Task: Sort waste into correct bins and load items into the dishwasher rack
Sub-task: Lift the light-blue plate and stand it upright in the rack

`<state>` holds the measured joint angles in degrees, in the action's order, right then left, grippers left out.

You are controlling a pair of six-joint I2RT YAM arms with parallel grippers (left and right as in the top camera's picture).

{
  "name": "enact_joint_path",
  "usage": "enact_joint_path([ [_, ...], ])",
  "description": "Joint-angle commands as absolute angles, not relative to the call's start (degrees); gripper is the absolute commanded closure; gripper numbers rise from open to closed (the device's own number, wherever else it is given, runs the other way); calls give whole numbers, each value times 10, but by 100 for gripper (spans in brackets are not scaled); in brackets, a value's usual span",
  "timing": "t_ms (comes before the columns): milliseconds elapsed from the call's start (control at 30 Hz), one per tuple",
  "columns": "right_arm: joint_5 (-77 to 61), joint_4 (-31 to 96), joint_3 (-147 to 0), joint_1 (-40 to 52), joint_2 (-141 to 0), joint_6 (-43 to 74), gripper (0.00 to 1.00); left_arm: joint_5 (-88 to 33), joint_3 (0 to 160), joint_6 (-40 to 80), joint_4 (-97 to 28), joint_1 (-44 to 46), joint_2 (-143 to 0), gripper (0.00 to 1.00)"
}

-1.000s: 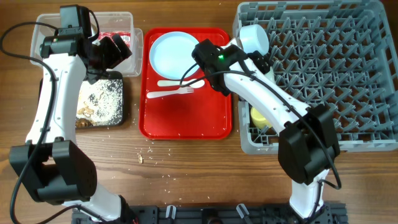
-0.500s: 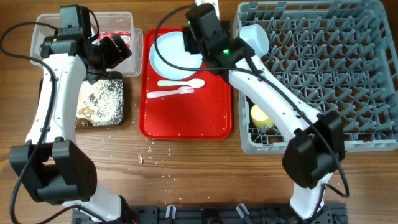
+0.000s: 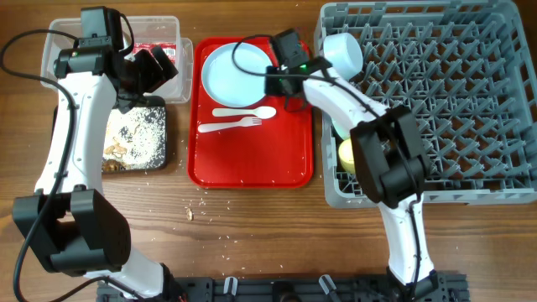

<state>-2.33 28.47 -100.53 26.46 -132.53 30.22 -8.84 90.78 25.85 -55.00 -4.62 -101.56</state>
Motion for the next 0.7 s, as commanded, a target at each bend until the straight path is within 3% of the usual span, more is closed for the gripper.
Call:
enact_joint_path([
  [0, -50, 286, -1004, 268, -1339, 314, 78, -83, 914, 258, -549, -47, -1009, 0],
  [67, -49, 288, -1004, 268, -1339, 315, 84, -83, 914, 258, -549, -47, -1009, 0],
  [133, -42, 287, -1005, 268, -1339, 316, 80, -83, 914, 258, -549, -47, -1009, 0],
  [433, -9, 292, -1006, 283, -1347, 322, 83, -83, 914, 258, -549, -47, -1009, 0],
  [467, -10, 293, -1006, 283, -1348, 322, 85, -83, 914, 258, -549, -47, -1009, 0],
  [500, -12, 295, -1006, 283, -1348, 325, 95, -83, 914, 258, -549, -47, -1009, 0],
  [667, -14, 319, -1032, 282, -1347, 329, 96, -83, 914, 258, -549, -47, -1009, 0],
])
